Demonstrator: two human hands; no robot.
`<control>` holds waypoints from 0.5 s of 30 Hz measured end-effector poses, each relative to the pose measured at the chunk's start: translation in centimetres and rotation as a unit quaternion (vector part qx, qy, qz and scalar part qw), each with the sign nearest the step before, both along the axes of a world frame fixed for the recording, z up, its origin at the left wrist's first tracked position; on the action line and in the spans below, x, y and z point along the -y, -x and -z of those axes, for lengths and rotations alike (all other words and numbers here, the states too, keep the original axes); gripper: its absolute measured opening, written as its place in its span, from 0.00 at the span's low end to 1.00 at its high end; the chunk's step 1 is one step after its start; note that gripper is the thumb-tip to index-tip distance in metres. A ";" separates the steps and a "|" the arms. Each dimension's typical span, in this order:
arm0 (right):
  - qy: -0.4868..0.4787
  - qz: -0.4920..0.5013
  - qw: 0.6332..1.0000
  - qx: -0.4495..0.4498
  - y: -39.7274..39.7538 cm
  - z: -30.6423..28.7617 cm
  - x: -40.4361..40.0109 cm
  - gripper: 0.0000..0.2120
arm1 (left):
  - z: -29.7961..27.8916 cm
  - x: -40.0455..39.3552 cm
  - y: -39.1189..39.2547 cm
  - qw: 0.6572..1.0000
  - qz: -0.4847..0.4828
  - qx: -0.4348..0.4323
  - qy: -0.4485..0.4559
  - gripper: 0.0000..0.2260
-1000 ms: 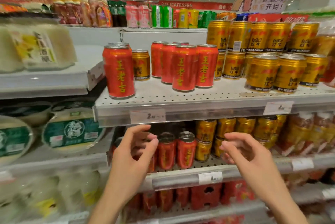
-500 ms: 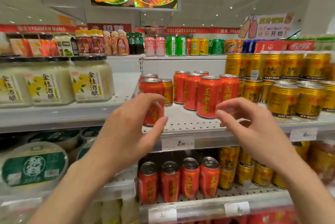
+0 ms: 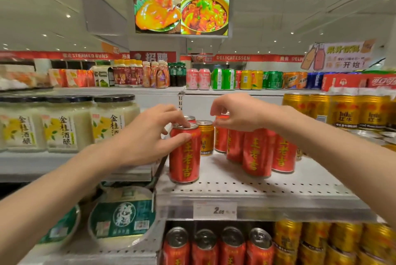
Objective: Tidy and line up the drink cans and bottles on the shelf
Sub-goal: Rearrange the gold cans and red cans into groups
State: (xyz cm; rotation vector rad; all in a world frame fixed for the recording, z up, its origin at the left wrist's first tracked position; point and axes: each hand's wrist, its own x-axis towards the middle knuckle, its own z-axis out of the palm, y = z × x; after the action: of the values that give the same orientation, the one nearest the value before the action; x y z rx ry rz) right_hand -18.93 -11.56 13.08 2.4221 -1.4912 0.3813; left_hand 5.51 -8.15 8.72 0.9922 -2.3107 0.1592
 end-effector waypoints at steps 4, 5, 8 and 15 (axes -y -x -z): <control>-0.065 0.014 0.997 -0.040 -0.8 0.3 4.2 0.18 | 0.7 0.2 -0.1 1.000 0.004 -0.027 0.005 0.13; -0.077 0.016 0.996 -0.042 -1.0 0.5 5.0 0.18 | 0.9 0.3 -0.1 0.999 0.002 -0.032 0.008 0.13; -0.091 0.010 0.995 -0.033 -1.4 1.0 6.5 0.18 | 1.3 0.4 0.0 0.999 -0.001 -0.041 0.019 0.15; -0.101 -0.014 0.995 -0.010 -1.7 1.5 6.7 0.18 | 1.5 0.4 0.1 0.999 -0.013 -0.034 0.029 0.20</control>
State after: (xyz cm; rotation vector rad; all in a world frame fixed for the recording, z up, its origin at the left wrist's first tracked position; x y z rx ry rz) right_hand -17.26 -18.23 11.54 2.5952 -1.5559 0.2196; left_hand 5.43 -8.57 7.24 0.9835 -2.2202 0.2001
